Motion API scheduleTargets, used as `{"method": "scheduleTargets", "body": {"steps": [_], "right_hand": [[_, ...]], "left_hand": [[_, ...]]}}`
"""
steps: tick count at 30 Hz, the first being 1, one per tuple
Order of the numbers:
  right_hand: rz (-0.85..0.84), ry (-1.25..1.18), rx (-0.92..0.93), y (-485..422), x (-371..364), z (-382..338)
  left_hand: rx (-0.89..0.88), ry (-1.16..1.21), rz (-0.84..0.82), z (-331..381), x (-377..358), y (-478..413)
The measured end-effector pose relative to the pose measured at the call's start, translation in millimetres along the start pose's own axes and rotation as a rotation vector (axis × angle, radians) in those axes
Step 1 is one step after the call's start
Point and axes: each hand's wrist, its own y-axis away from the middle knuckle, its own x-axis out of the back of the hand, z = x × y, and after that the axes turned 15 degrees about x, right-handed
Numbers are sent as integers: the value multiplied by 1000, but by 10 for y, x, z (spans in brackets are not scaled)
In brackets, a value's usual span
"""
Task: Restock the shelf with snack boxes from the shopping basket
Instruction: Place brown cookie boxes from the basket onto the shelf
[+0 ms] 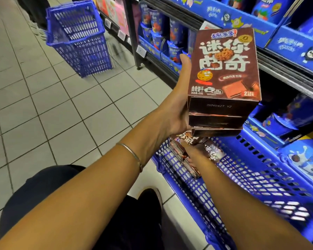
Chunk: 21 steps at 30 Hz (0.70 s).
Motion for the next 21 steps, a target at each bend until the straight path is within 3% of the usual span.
{"method": "scheduleTargets", "body": {"steps": [6, 14, 17, 21], "right_hand": [[16, 3, 26, -38, 122, 154], [246, 91, 18, 151, 345, 524], [380, 11, -56, 239, 410, 633], [327, -224, -85, 325, 558, 791]], "left_hand": [[-17, -35, 11, 17, -23, -6], [-10, -64, -24, 32, -53, -38], [1, -65, -33, 33, -74, -78], [5, -82, -20, 7, -109, -118]]}}
